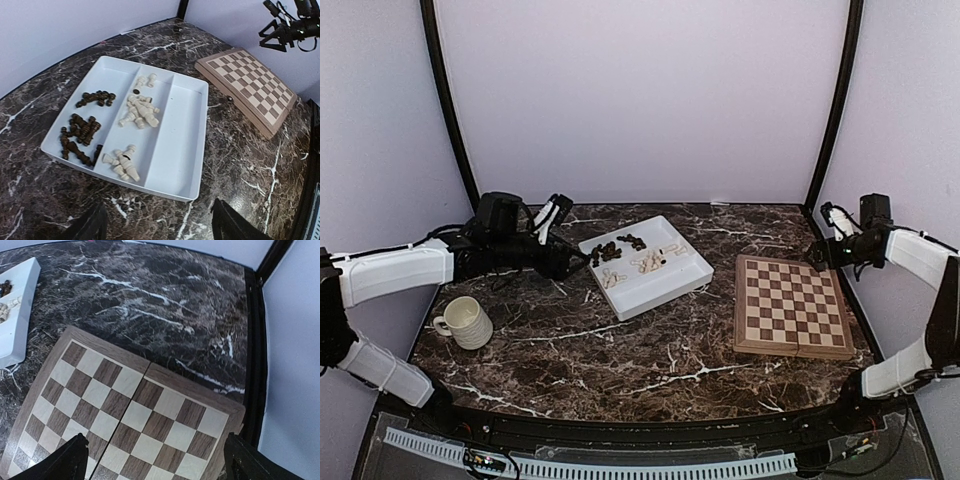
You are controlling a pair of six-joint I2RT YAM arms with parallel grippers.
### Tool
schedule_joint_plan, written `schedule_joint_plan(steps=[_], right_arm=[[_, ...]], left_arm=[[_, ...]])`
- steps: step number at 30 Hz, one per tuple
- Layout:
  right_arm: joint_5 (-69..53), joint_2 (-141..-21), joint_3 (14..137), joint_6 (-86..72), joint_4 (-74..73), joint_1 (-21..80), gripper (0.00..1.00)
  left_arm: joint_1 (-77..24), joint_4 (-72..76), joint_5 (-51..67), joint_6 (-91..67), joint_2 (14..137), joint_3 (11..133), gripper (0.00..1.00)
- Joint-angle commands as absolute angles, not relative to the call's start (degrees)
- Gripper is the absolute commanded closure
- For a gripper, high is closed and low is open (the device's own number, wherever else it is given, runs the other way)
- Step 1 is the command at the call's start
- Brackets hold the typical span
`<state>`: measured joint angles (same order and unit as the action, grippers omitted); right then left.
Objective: Set up the chess pieces on the board
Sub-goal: Adjust the chessboard at the center of the board.
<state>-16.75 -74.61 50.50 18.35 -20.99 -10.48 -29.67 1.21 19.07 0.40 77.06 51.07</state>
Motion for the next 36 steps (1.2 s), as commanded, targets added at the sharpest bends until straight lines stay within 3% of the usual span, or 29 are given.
schedule_joint_plan(steps=[1,3,5,12,30,36], right_arm=[[-11.8,-78.7,53.1,17.9,-26.6,-11.7,0.02],[-11.2,-80.7,54.2,17.8,-28.5,-13.1,0.02],[-11.7,-82.8,55.8,17.5,-30.8,-15.0,0.01],[-16.6,-91.4,61.4,17.8,-37.3,-18.0,0.01],[-17.7,-102.2,67.3,16.7,-36.0,-17.9,0.01],[-23.3,-107.7,73.0,19.9,-38.8,-15.8,0.08]], left_arm=[[-34.0,-2.4,19.7,1.8,78.3,53.4,0.12],[-35.8,-3.0,18.3,1.4,79.0,53.6,0.04],[-37.5,-3.7,17.8,1.5,79.9,54.0,0.02],[-40.9,-6.1,17.7,1.7,81.8,56.0,0.01],[-41.2,-6.8,18.0,2.6,81.2,56.2,0.01],[-41.3,-7.0,19.6,3.0,81.6,56.2,0.03]])
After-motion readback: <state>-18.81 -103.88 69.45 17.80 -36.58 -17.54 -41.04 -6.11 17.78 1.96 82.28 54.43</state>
